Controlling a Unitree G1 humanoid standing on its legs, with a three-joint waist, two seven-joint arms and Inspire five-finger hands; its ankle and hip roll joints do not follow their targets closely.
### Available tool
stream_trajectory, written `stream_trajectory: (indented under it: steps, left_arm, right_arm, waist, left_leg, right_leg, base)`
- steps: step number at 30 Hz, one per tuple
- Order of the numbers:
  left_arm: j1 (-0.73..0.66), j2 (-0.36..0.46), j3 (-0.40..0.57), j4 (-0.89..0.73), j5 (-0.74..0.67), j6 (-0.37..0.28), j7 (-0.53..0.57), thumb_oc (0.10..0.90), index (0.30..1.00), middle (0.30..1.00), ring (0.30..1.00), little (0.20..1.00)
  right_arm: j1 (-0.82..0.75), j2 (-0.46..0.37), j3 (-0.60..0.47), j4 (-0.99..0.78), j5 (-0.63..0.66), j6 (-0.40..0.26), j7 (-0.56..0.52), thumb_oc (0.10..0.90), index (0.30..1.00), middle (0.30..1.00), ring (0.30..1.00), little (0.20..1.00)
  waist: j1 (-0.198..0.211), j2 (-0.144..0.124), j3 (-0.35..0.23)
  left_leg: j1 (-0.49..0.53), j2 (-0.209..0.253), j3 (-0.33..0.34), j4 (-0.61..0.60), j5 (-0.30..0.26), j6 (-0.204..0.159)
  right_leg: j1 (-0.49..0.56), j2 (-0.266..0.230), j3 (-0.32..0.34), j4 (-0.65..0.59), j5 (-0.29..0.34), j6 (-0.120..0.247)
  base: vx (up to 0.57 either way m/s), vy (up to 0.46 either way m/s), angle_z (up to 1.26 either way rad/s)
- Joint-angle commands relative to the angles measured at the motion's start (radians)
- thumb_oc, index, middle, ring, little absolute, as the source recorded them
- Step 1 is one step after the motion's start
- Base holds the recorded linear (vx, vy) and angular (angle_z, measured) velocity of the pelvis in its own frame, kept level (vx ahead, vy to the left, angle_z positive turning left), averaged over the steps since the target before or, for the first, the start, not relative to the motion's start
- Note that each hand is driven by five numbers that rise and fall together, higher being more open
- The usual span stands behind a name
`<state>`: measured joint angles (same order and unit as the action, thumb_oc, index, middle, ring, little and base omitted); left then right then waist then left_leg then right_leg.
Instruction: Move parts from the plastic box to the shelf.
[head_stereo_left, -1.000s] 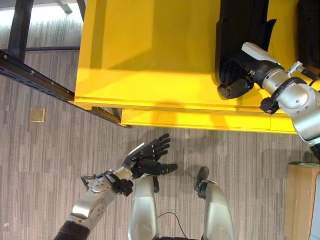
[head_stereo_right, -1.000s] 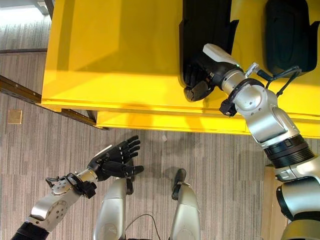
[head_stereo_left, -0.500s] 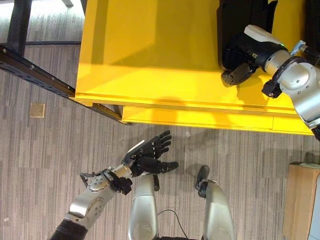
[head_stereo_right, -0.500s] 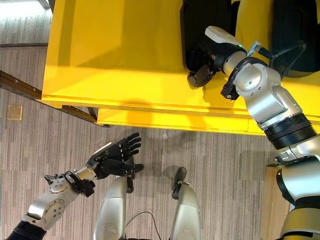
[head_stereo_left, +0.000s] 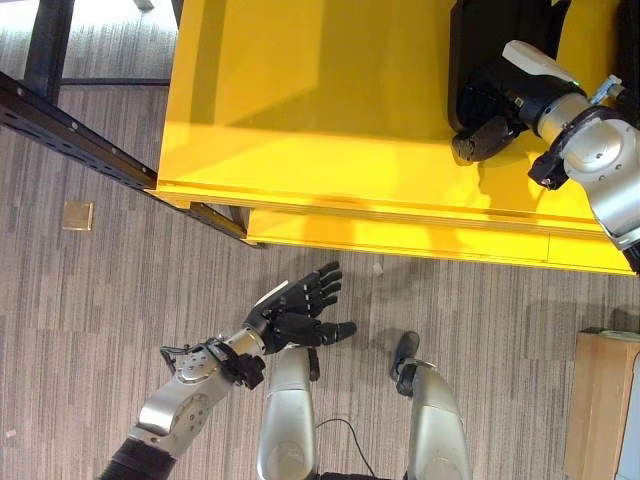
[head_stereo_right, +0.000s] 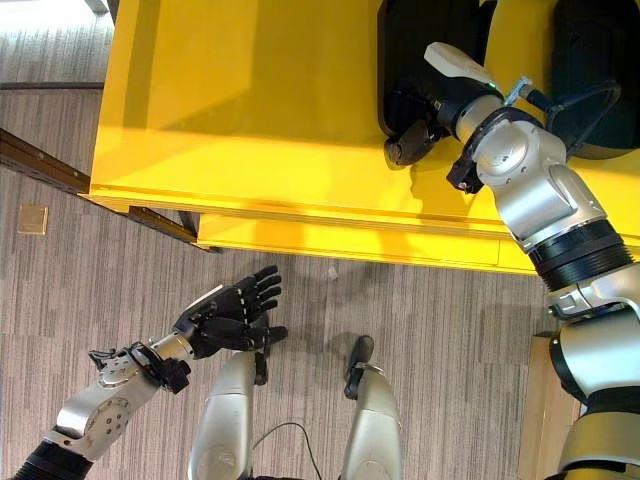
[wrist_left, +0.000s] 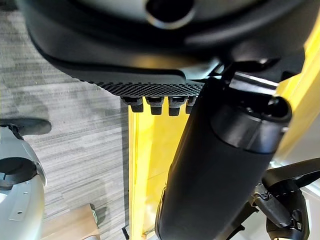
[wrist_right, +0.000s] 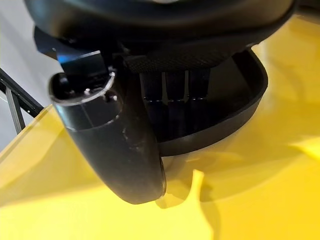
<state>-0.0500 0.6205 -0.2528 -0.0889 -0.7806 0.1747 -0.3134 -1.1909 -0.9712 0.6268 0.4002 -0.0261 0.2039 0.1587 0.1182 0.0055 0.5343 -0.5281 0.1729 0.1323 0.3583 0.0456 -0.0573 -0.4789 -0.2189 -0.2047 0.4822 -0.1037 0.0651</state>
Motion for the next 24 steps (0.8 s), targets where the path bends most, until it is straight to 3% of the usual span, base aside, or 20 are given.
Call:
stream_trajectory:
  steps: [1,24]
  left_arm:
    - [0.011,0.025,-0.021,-0.167,-0.044,-0.045,-0.026,0.900,1.000,1.000,1.000,1.000]
    - [0.003,0.018,-0.028,-0.170,-0.049,-0.054,-0.019,0.900,1.000,1.000,1.000,1.000]
  right_arm:
    - [-0.249,-0.123,-0.004,0.063,-0.033,0.028,-0.161,0.400,0.300,0.300,0.300,0.300]
    - [-0.262,-0.090,0.019,0.120,-0.035,0.050,-0.095,0.400,0.300,0.300,0.300,0.300]
  waist:
    - [0.021,0.041,-0.014]
    - [0.014,0.064,-0.014]
  left_leg:
    - [0.062,-0.020,-0.057,-0.060,-0.045,-0.009]
    - [0.056,-0.021,-0.047,-0.057,-0.044,-0.009]
  right_leg:
    - [0.020,0.066,-0.027,0.110,-0.131,-0.046]
    - [0.002,0.055,-0.021,0.114,-0.130,-0.046]
  base:
    - [0.00,0.000,0.00]
    - [0.00,0.000,0.00]
